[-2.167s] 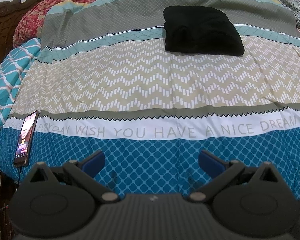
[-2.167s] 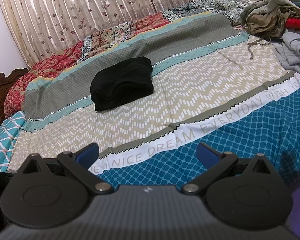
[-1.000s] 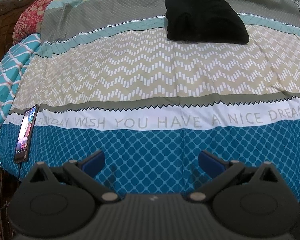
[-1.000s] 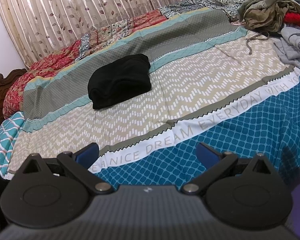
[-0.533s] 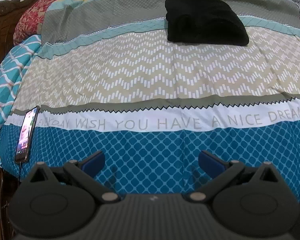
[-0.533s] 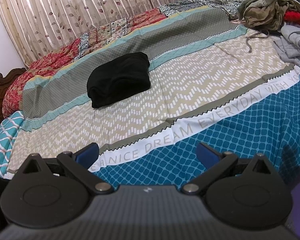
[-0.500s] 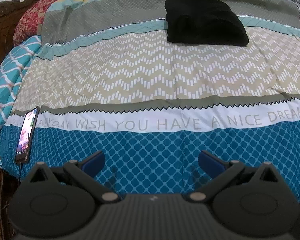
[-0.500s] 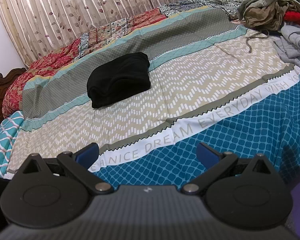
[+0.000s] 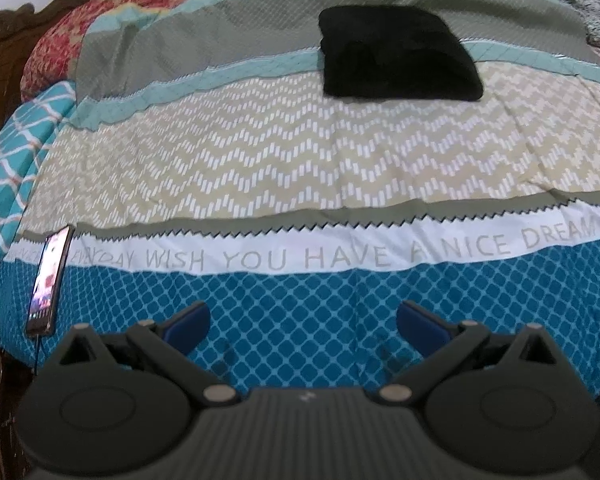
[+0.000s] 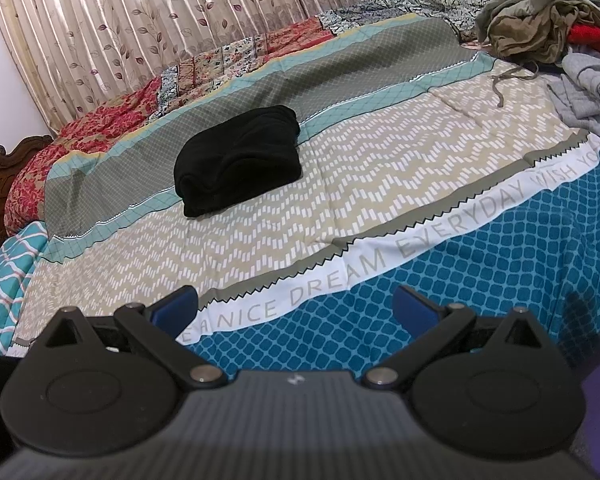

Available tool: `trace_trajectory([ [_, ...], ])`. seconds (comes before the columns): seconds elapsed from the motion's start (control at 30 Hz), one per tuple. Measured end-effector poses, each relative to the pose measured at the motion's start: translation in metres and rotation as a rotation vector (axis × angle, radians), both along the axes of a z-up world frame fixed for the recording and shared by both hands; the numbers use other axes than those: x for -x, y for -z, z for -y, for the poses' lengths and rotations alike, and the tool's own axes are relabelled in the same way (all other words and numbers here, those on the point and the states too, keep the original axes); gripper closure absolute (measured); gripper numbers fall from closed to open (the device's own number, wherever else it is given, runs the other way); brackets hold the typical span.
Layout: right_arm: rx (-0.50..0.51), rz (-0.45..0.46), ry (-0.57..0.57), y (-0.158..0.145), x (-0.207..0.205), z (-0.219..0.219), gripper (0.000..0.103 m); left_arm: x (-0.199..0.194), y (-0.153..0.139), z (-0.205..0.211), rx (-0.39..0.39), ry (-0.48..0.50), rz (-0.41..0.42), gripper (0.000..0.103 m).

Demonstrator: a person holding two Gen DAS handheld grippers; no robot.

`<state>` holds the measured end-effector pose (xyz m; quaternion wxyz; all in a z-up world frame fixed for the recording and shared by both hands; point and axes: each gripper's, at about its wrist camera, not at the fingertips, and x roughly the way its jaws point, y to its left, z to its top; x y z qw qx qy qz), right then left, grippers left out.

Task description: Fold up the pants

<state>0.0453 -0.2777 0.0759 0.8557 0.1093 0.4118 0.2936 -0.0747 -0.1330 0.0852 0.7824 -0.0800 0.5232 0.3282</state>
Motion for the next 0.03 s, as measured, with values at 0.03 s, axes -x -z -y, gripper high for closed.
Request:
trace_trajectory([
  [0.03, -0.001, 0.003, 0.002, -0.0003, 0.0002, 0.0003, 0.0, -0.0003, -0.0019, 0.0012, -0.004, 0.007, 0.011, 0.0],
])
